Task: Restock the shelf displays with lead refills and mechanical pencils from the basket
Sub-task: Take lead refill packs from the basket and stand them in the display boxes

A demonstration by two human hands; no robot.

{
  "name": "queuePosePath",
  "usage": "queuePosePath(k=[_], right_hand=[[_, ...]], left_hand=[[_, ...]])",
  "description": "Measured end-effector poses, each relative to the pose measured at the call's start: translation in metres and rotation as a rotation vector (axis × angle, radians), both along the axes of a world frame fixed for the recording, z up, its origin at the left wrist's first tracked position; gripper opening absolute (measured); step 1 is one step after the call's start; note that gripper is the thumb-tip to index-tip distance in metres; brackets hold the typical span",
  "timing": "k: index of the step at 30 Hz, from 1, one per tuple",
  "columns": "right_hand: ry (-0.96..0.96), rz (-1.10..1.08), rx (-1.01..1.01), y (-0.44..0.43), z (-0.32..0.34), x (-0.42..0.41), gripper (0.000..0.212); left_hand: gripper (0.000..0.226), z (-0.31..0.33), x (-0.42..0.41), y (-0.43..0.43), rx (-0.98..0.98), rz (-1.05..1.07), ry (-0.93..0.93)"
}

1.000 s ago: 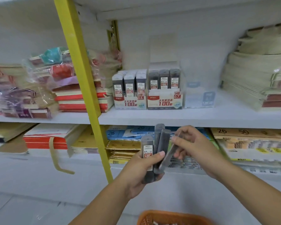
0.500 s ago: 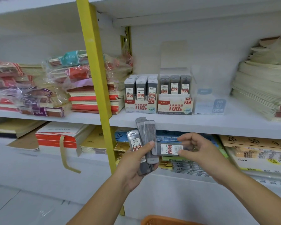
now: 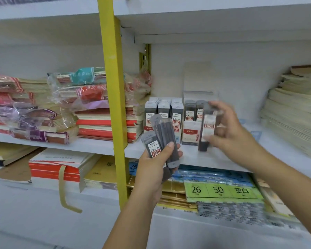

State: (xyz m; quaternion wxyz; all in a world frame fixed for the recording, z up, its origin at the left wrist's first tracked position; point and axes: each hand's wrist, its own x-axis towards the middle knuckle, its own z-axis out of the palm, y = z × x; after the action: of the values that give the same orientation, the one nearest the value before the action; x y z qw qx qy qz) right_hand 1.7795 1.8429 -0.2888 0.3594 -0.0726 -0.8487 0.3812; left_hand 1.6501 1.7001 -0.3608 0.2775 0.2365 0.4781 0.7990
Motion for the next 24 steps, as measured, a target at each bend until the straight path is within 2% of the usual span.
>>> queuePosePath(k=[5, 12, 18, 21, 24], right_hand=[[0.116, -0.255, 0.219, 0.039, 0.047, -0.029, 0.066], [-0.094, -0.281, 0.416, 0.055, 0.052, -0.070, 0.048], [-0.256, -0.286, 0.403, 0.065, 0.047, -0.085, 0.035], [-0.307, -0.319, 0.422, 0.068, 0.047, -0.088, 0.033], [-0.300, -0.418, 0.497, 0.062, 0.048, -0.082, 0.041]], left_hand=[[0.006, 0.001, -0.012, 0.008, 0.011, 0.031, 0.031], [0.015, 0.000, -0.017, 0.012, 0.067, -0.006, 0.060], [0.025, -0.003, -0.021, 0.011, 0.073, -0.024, 0.061], [0.031, -0.001, -0.019, 0.009, 0.065, -0.036, 0.061], [0.023, 0.000, -0.015, 0.007, 0.059, -0.078, 0.082]])
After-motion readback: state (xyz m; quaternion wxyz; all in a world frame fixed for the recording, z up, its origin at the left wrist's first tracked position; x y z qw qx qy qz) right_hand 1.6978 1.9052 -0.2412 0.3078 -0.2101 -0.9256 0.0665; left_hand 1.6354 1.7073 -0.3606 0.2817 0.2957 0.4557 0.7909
